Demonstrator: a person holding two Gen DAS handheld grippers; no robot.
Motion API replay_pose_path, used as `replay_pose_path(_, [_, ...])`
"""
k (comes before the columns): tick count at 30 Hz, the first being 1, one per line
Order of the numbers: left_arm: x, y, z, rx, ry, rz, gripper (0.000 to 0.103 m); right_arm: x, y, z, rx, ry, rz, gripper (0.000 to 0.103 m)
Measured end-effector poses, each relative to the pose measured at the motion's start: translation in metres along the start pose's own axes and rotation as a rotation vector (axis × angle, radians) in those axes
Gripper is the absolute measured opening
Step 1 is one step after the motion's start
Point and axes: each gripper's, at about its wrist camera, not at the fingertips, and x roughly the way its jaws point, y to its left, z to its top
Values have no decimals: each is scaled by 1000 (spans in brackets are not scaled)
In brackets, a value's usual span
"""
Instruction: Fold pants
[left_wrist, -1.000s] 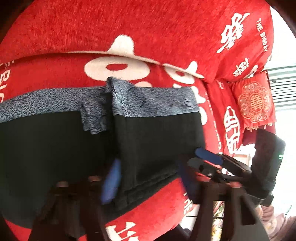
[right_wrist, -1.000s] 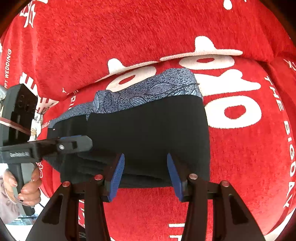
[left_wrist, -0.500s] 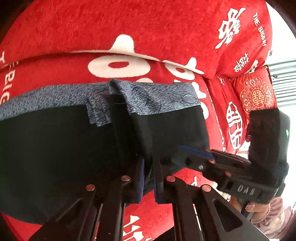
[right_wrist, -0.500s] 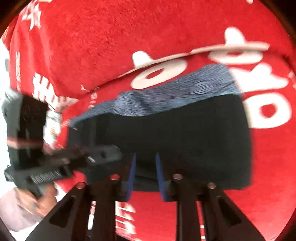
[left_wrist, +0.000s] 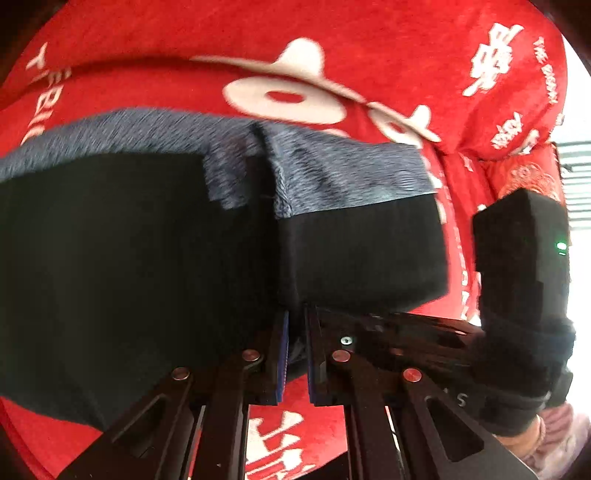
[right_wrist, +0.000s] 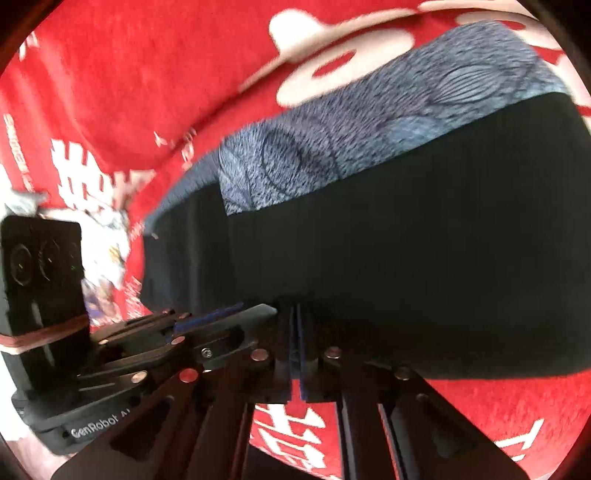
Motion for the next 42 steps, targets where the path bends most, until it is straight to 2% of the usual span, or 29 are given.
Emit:
replay_pose_path(4, [-3,3,-2,-13,-18,-8,9,-11,3,4,-38,6,6,4])
replay_pose_path(7, [-1,1,-1,-2,-14,0,9,-51,4,12,-117,-84,-7,6])
replay_pose_path(9, [-1,1,0,-1,-15,2,9,-82,-7,26,-134,-161,-47,29])
replay_pose_path(10, [-1,1,1,-3,-15,2,9,-93,-15,33,-122,-190,-71,55])
replay_pose_path(11, [0,0,1,-5,-14,2,9,-103,-27,40,-97,-221,-100,64])
replay_pose_path(13, [-1,0,2,-8,-14,3,9,-117,-50,56,-47,-270,-144,64])
replay_pose_path(15, [-1,0,3,-6,-15,5,9,-118,-73,71,5,-281,-166,64])
replay_pose_path(16, [-1,0,2,-5,-15,7,9,-113,-88,78,45,-266,-151,63])
replay_pose_path(19, [-4,-1,2,-2,-22,20,9,-81,-114,95,140,-143,-52,52])
replay_pose_path(20, [-5,-1,2,-3,-23,29,9,-71,-114,98,148,-115,-63,52])
replay_pose_path(21, [-7,-2,2,-4,-26,43,9,-70,-107,100,123,-117,-87,52])
replay_pose_path(22, [-10,-4,2,-5,-35,69,14,-68,-96,101,77,-107,-130,52])
replay_pose_path(24, [-15,-5,2,-5,-58,113,36,-60,-65,96,-96,-89,-319,53])
replay_pose_path(25, [-20,-5,2,-5,-78,144,56,-52,-50,93,-180,-90,-414,59])
replay_pose_path(26, [-23,-5,1,-7,-94,164,62,-46,-38,88,-242,-100,-490,63])
replay_pose_path(28, [-28,-2,2,-18,-106,197,62,-40,-23,84,-304,-123,-580,65])
replay_pose_path(31, [-37,8,1,-31,-133,251,62,-54,-9,79,-284,-191,-664,65])
replay_pose_path(32, [-39,11,1,-32,-140,265,62,-66,-1,72,-278,-245,-671,65])
replay_pose_path(33, [-41,15,0,-35,-144,272,62,-75,6,67,-274,-279,-640,65])
replay_pose_path(34, [-42,20,-2,-42,-146,279,62,-81,14,63,-267,-302,-579,65])
replay_pose_path(35, [-43,24,-3,-50,-145,284,62,-86,21,59,-252,-299,-472,65])
replay_pose_path(37, [-44,32,-8,-67,-143,296,62,-70,37,59,-227,-220,-305,65])
replay_pose_path(39, [-47,37,-12,-79,-146,309,62,-52,54,62,-250,-170,-267,65])
replay_pose_path(40, [-50,39,-14,-80,-149,312,62,-40,65,59,-274,-161,-275,65])
replay_pose_path(42, [-55,43,-19,-81,-158,321,62,-9,89,57,-328,-131,-363,64])
